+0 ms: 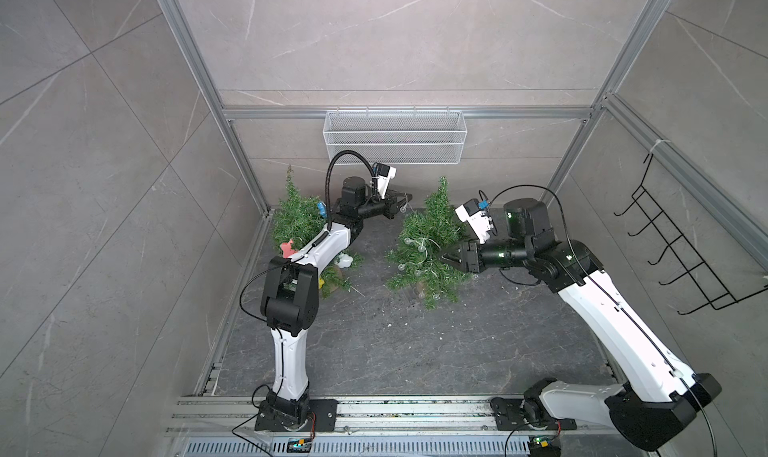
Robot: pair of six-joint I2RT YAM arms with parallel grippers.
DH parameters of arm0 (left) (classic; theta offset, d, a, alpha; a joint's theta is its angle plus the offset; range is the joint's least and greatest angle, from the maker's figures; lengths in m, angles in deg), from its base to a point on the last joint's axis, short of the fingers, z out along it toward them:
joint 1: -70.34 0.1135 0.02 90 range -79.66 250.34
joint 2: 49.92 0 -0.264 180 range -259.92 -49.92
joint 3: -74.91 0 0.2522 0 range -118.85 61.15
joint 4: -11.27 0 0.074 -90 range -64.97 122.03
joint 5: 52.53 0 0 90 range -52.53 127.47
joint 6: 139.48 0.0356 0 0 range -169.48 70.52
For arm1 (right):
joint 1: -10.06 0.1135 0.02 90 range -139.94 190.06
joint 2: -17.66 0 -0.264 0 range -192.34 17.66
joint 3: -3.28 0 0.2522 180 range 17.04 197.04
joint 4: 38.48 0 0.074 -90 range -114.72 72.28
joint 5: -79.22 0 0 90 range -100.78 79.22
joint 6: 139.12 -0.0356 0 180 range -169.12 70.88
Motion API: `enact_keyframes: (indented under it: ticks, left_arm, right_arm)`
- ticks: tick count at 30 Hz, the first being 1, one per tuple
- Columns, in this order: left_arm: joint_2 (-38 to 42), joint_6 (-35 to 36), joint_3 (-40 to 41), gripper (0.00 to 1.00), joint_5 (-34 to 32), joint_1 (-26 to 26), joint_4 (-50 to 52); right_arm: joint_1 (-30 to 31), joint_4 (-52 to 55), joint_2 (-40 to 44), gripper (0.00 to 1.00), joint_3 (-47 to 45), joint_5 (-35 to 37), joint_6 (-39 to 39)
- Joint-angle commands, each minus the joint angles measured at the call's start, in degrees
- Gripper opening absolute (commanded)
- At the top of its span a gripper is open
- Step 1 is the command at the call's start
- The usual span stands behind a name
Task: Wrap string light around the christmas tree
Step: Wrap the light string around the Christmas tree.
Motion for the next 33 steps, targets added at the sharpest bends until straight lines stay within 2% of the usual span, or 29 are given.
enact_keyframes:
  ticks: [1,9,14,20,23,28,33]
  left_arm:
    - [4.1,2.3,-0.1,0.0,-0.3,0.7,0.1]
    - [5.1,2.2,0.5,0.0,-0.7,0.7,1.0]
    - [5.7,2.6,0.7,0.0,-1.0,0.6,1.7]
    - [5.3,2.6,0.5,0.0,-1.1,0.6,2.1]
    - [5.4,2.9,0.6,0.0,-1.2,0.7,2.5]
    - [5.6,3.5,0.3,0.0,-1.7,0.7,3.2]
    - [5.6,4.6,0.4,0.0,-3.4,0.7,3.9]
  right_arm:
    - [1.5,2.5,1.1,0.33,-1.7,5.0,1.6]
    - [12.6,-5.0,2.8,0.37,-9.0,30.5,-1.1]
    - [14.2,-15.2,2.8,0.38,-13.7,39.0,-8.0]
    - [16.5,-21.3,-0.8,0.39,-14.2,44.2,-10.1]
    - [18.0,-24.2,-2.0,0.36,-14.3,46.8,-9.3]
    - [18.1,-23.4,-1.4,0.12,-12.9,46.6,-6.6]
    - [18.1,-17.3,0.0,0.01,-7.9,40.8,-0.4]
